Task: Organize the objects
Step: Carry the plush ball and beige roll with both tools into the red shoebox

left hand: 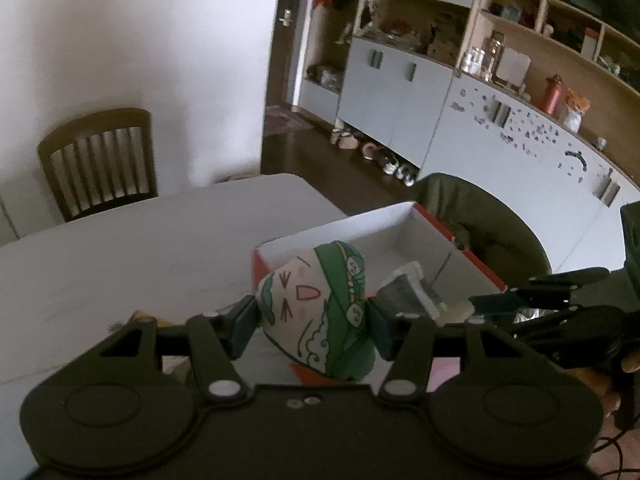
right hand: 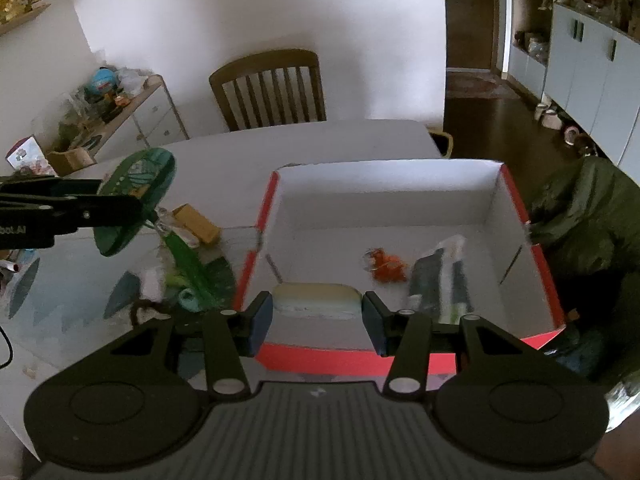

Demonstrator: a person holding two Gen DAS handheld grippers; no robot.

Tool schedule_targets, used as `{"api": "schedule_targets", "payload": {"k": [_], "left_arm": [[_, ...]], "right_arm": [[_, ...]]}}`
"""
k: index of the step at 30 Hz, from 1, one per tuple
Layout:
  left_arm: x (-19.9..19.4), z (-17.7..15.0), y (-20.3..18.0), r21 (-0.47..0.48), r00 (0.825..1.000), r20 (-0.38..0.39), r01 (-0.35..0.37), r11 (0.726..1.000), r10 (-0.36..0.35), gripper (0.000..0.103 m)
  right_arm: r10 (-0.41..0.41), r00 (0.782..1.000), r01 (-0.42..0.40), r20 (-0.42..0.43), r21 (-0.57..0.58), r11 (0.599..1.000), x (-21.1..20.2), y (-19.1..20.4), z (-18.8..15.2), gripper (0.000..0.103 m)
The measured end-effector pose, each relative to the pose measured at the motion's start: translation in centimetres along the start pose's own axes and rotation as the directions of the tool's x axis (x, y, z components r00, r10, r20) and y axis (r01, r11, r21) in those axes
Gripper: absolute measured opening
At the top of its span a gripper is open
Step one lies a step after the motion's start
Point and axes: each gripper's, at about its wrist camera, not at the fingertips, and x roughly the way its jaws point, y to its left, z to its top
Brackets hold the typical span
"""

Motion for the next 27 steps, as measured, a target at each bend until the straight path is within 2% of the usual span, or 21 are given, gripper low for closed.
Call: {"api": "schedule_targets", "payload": {"k": [13, 27], "left_arm": [[6.0, 4.4, -5.9, 0.092, 1.0, -0.01, -0.013, 0.996, 0.014, 0.057], [16.4, 5.2, -7.2, 0.178, 0.984, -0.142, -0.084, 0.98, 0.11, 0.057]], "right_arm": [[-0.015, 1.0, 0.015, -0.012, -0.052, 0.999, 1.8, -4.5, 0.6, 0.049], [-0.005, 0.994, -0.009, -0.111, -0.127, 0.992, 7.7, -4.8, 0.5, 0.049]]}}
